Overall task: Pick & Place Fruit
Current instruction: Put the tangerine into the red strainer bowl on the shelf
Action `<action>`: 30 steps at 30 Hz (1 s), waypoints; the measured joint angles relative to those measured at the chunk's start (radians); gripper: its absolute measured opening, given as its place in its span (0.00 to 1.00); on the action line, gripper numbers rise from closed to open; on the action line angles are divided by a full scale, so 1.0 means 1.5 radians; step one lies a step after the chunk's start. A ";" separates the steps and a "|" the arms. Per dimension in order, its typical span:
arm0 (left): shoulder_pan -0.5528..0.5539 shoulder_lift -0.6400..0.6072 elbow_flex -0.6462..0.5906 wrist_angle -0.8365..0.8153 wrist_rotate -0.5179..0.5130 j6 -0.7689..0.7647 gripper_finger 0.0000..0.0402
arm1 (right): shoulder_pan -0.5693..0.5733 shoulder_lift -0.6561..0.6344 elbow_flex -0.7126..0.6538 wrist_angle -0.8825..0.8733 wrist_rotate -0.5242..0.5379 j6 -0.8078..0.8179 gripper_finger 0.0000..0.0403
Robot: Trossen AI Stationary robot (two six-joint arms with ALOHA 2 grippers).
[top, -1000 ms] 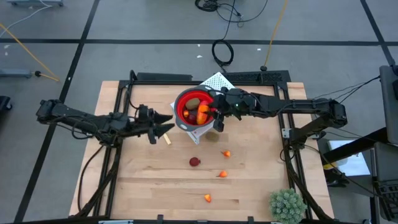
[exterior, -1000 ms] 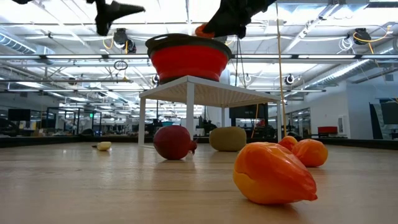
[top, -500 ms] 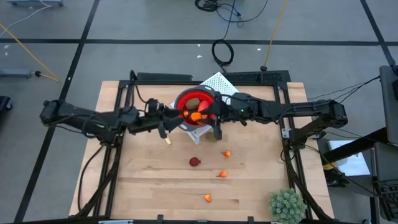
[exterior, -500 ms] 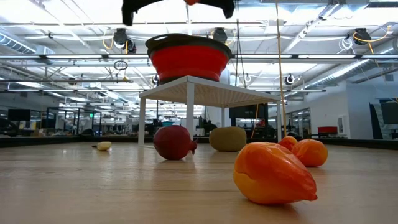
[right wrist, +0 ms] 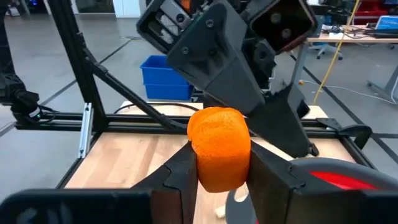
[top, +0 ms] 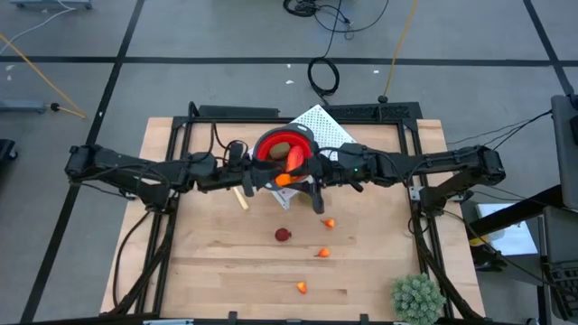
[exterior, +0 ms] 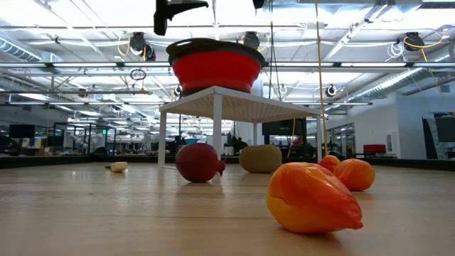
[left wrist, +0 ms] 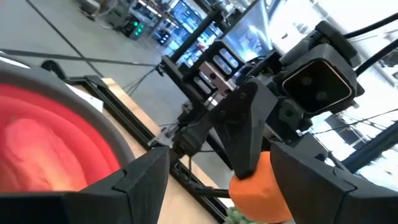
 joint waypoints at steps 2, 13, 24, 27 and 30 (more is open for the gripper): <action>-0.001 0.002 0.000 -0.002 0.010 -0.021 0.69 | 0.001 0.000 0.000 -0.002 -0.002 0.000 0.27; -0.002 0.002 0.000 0.016 0.028 -0.022 0.69 | 0.000 0.001 0.000 0.001 0.001 0.000 0.26; 0.003 0.002 0.000 0.034 0.061 -0.025 0.69 | 0.002 0.001 0.000 0.001 0.003 0.001 0.26; -0.001 0.002 0.000 0.029 0.062 -0.023 0.69 | 0.001 0.001 0.000 0.010 0.003 0.000 0.26; -0.002 0.001 0.000 0.028 0.062 -0.022 0.69 | 0.001 0.001 0.000 0.029 0.003 0.000 0.26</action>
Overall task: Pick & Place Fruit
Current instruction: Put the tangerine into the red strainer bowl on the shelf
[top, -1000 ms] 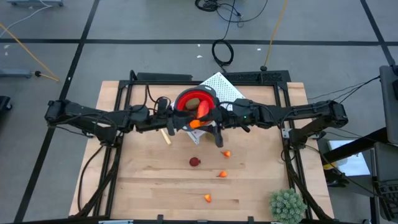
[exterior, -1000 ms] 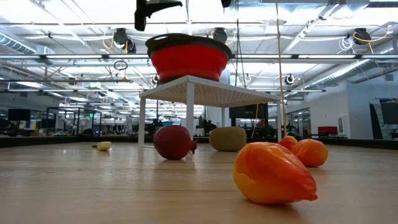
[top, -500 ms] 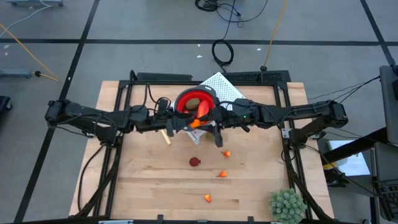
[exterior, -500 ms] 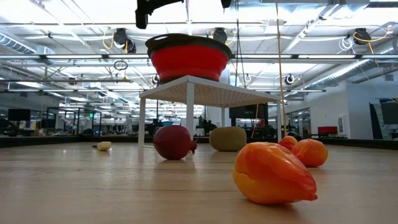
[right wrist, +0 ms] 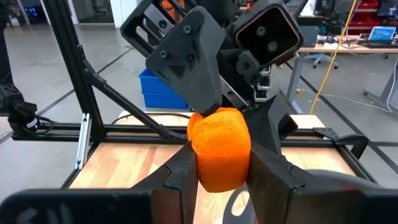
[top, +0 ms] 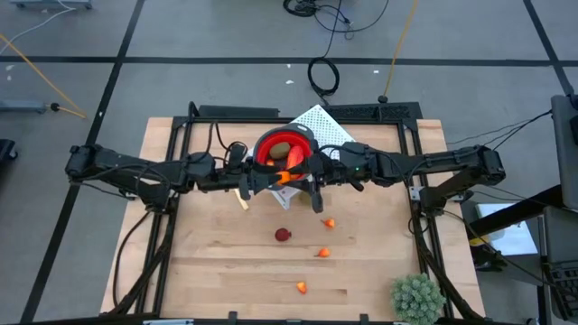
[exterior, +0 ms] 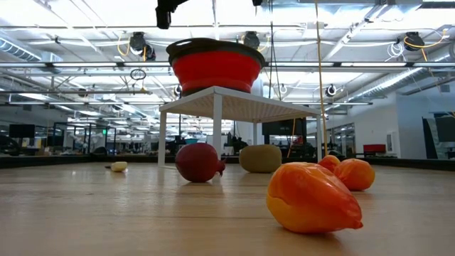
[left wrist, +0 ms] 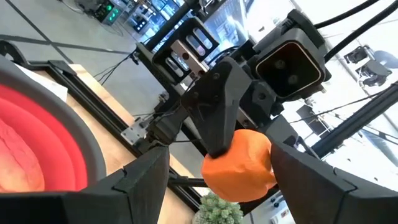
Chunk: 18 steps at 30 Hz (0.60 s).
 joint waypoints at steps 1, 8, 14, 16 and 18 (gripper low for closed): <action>0.000 -0.001 0.000 -0.001 0.000 0.000 0.69 | 0.000 0.000 0.000 0.003 0.000 0.000 0.27; 0.000 -0.001 0.000 -0.001 0.000 0.000 0.69 | -0.002 0.000 0.000 0.004 0.004 0.000 0.27; 0.000 0.009 0.000 0.002 0.000 0.001 0.69 | -0.002 0.014 0.000 0.033 0.031 0.016 0.27; 0.000 0.009 0.000 0.001 0.004 0.001 0.69 | -0.002 0.027 0.001 0.052 0.036 0.015 0.27; 0.000 0.013 0.000 0.001 0.009 0.001 0.69 | -0.002 0.029 -0.001 0.040 0.038 0.014 0.27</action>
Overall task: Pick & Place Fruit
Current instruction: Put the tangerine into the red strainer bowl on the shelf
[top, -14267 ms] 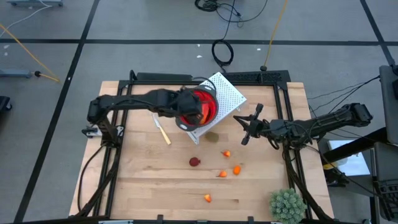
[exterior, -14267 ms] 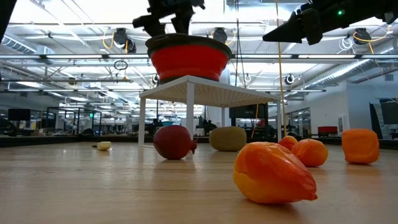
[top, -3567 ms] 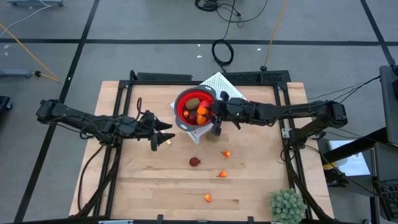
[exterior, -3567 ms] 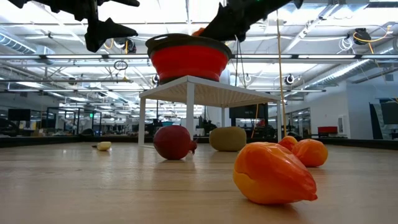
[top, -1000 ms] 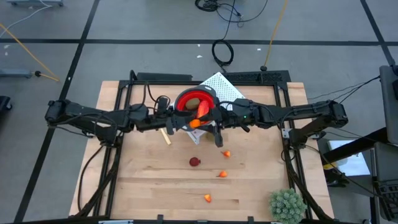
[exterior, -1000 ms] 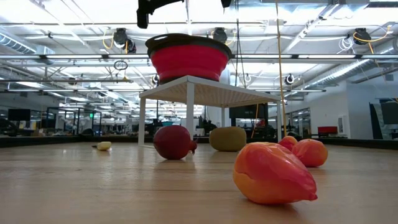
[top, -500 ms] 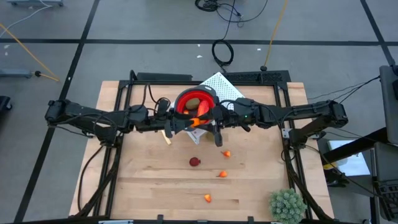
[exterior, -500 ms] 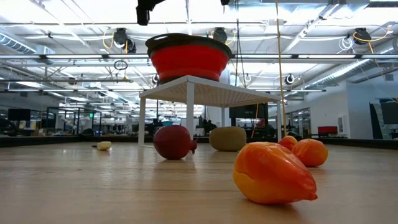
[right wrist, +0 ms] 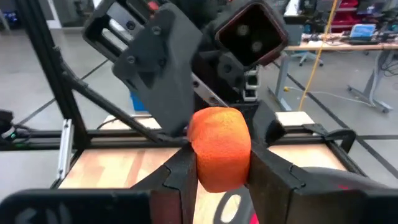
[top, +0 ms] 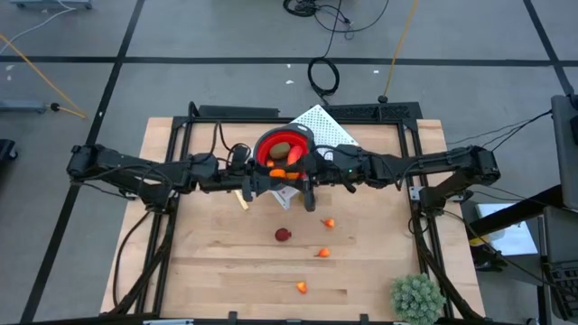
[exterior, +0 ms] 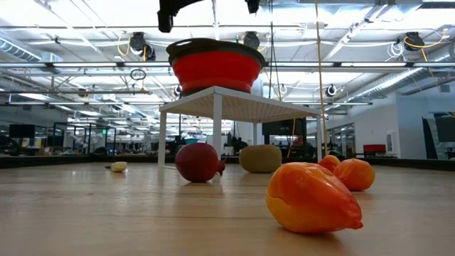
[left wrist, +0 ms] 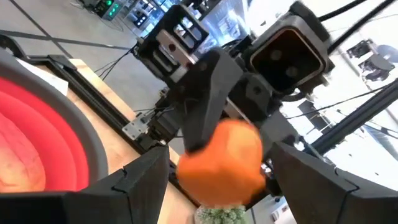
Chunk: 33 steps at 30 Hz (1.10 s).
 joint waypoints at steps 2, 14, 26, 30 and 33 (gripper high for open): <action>0.000 0.002 -0.001 -0.002 0.003 -0.002 0.69 | 0.000 0.000 0.000 0.001 -0.002 -0.002 0.27; 0.025 0.001 -0.001 0.015 0.031 -0.020 0.69 | 0.000 -0.001 0.001 -0.009 -0.002 0.003 0.27; 0.027 0.001 -0.001 0.016 0.038 -0.021 0.69 | 0.000 -0.001 0.001 -0.008 -0.002 0.001 0.27; 0.028 0.001 -0.001 0.017 0.038 -0.018 0.69 | 0.000 -0.001 0.001 -0.008 -0.003 0.001 0.27; 0.028 0.001 -0.001 0.017 0.038 -0.018 0.68 | 0.000 -0.001 0.001 -0.006 -0.003 0.001 0.27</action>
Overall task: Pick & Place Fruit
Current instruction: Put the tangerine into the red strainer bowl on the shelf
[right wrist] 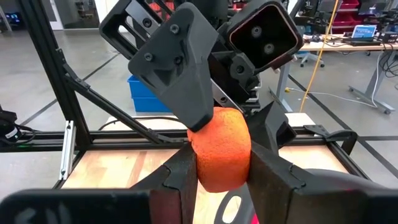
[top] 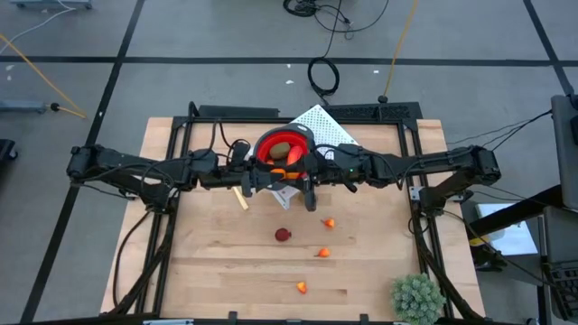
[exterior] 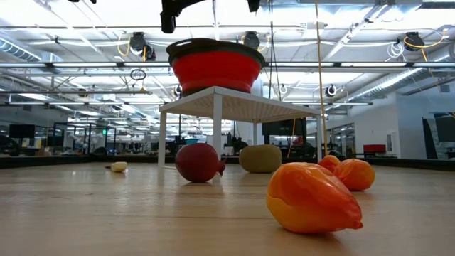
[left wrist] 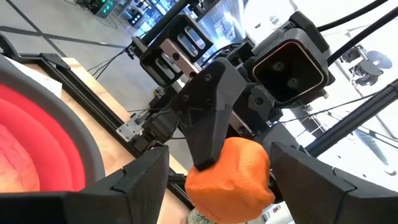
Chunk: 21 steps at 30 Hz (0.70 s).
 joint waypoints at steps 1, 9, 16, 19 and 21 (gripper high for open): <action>0.000 0.000 0.000 0.000 0.000 0.000 0.66 | 0.000 0.000 0.000 0.002 0.000 0.000 0.27; 0.000 0.000 0.000 0.002 0.000 0.015 0.46 | 0.000 0.000 0.000 0.001 0.001 0.001 0.27; 0.000 0.000 0.000 -0.001 0.000 0.022 0.40 | 0.000 0.000 0.000 -0.010 0.001 0.002 0.28; 0.000 0.000 0.000 -0.002 0.001 0.023 0.41 | 0.000 0.000 0.000 -0.015 -0.001 0.002 0.31; 0.000 0.000 0.000 -0.002 0.001 0.022 0.42 | 0.000 0.000 0.000 -0.015 -0.006 0.002 0.36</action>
